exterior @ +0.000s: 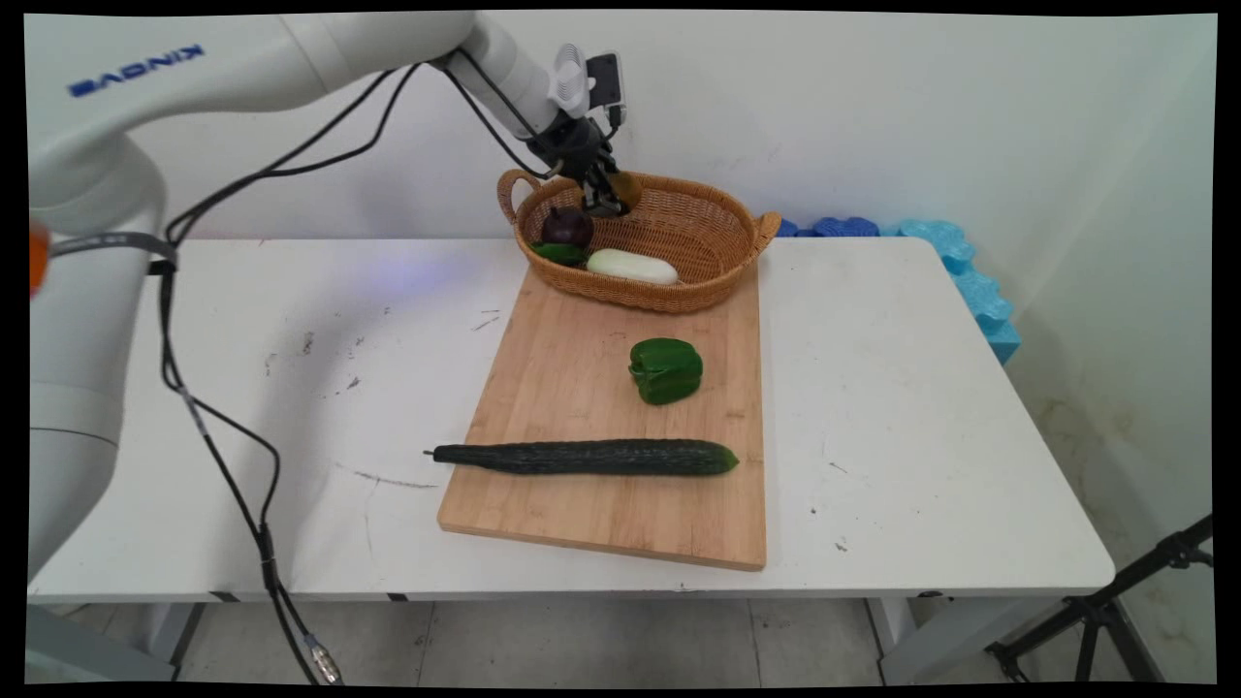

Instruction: Place the picked object on the cutting board

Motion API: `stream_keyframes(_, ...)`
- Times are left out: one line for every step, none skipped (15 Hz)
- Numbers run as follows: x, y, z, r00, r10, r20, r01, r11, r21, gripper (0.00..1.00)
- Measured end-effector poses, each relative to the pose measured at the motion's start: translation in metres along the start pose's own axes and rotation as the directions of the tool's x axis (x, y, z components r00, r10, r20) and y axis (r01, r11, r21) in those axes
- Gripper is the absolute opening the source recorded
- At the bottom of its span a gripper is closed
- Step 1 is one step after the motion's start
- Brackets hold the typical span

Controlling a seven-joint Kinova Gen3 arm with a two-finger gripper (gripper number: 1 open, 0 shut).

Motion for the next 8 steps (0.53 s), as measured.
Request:
stream_keyframes(0.002,0.009,-0.013,1.000,-0.020,-0.005,0.020,1.000,0.000,0.00)
stream_keyframes(0.002,0.015,-0.022,0.999,-0.037,-0.007,0.037,0.999,-0.001,0.00)
stream_keyframes(0.002,0.024,-0.034,0.998,-0.057,-0.008,0.057,0.998,-0.002,0.00)
stream_keyframes(0.002,0.031,-0.043,0.997,-0.073,-0.008,0.073,0.997,-0.005,0.00)
stream_keyframes(0.002,0.036,-0.049,0.996,-0.085,-0.008,0.085,0.996,-0.007,0.00)
stream_keyframes(0.001,0.045,-0.058,0.994,-0.106,-0.006,0.106,0.994,-0.012,0.00)
stream_keyframes(-0.001,0.053,-0.066,0.992,-0.125,-0.004,0.125,0.992,-0.017,0.00)
stream_keyframes(-0.003,0.062,-0.074,0.989,-0.147,0.000,0.146,0.989,-0.024,0.00)
